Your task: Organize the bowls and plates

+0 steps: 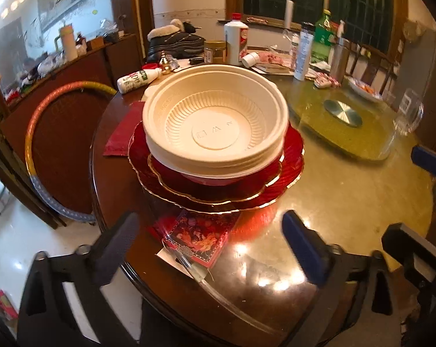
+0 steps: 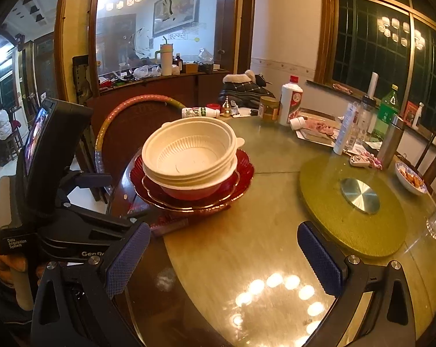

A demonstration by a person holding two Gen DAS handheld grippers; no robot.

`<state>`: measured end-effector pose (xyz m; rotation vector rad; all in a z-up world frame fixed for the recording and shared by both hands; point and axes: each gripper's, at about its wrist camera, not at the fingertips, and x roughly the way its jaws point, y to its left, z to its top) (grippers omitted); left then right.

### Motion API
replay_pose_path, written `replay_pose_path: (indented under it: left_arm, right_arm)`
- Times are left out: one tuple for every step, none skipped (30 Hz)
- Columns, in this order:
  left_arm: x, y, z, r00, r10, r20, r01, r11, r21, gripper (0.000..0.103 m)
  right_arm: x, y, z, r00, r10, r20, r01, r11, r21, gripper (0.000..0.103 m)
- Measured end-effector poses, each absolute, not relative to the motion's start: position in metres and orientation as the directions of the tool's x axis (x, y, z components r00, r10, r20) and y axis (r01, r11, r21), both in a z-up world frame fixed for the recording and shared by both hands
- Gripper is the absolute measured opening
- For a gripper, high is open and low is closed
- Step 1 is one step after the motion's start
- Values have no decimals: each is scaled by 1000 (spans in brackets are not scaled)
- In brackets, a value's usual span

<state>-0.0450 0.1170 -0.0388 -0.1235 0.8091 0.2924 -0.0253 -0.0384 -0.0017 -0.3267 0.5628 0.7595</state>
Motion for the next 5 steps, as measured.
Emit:
replay_pose_path:
  left_arm:
    - [-46, 119, -38, 658, 223, -719, -315, 949, 5, 103]
    - [-45, 119, -38, 659, 231, -716, -319, 948, 12, 103]
    - [-45, 120, -38, 657, 232, -717, -319, 948, 14, 103]
    - [-44, 121, -38, 655, 233, -718, -321, 947, 15, 103]
    - [-44, 121, -38, 655, 242, -715, -325, 945, 22, 103]
  right_arm:
    - [-25, -37, -1, 590, 556, -586, -725, 685, -80, 103]
    - [-25, -36, 0, 588, 557, -586, -726, 683, -79, 103]
    - [-24, -33, 0, 584, 560, -587, -729, 680, -78, 103]
    - [-24, -32, 1, 583, 562, -587, -731, 678, -79, 103]
    - [-24, -30, 1, 583, 563, -587, -733, 675, -80, 103]
